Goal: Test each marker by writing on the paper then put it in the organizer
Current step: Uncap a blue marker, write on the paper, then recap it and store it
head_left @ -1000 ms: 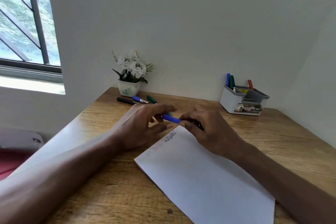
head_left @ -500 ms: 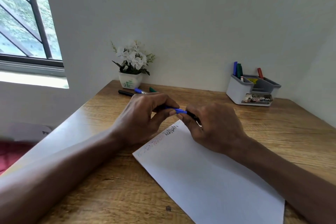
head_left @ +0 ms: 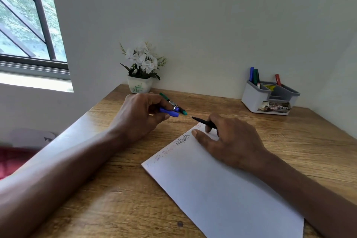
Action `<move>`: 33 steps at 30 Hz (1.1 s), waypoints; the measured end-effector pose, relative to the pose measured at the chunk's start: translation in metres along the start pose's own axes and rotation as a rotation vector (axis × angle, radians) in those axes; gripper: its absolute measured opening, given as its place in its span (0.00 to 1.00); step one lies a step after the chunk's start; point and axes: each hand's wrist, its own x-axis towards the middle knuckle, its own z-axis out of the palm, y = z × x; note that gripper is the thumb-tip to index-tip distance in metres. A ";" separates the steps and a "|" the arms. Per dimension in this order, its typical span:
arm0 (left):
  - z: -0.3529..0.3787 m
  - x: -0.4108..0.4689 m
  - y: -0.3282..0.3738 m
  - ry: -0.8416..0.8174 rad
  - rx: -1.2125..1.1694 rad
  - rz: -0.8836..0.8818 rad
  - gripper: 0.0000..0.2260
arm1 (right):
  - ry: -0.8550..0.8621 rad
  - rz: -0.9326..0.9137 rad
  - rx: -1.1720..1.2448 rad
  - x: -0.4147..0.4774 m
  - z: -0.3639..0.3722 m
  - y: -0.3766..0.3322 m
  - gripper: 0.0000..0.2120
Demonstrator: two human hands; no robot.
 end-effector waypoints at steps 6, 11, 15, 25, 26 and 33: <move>0.002 0.004 -0.002 -0.143 0.091 -0.136 0.09 | -0.110 -0.015 -0.027 0.004 -0.001 0.006 0.25; 0.000 0.003 0.001 -0.226 0.115 -0.138 0.13 | -0.112 0.016 -0.007 0.008 -0.006 0.012 0.21; -0.012 -0.002 0.001 -0.349 0.125 -0.232 0.37 | 0.024 -0.017 0.179 0.008 -0.018 0.014 0.15; -0.023 -0.010 0.004 -0.645 0.237 -0.287 0.58 | -0.260 0.055 1.338 -0.014 -0.035 -0.024 0.14; -0.022 -0.009 0.004 -0.646 0.243 -0.281 0.57 | -0.324 0.074 1.452 -0.015 -0.035 -0.027 0.15; -0.020 -0.008 0.004 -0.688 0.277 -0.290 0.58 | -0.573 0.168 1.870 -0.023 -0.031 -0.036 0.17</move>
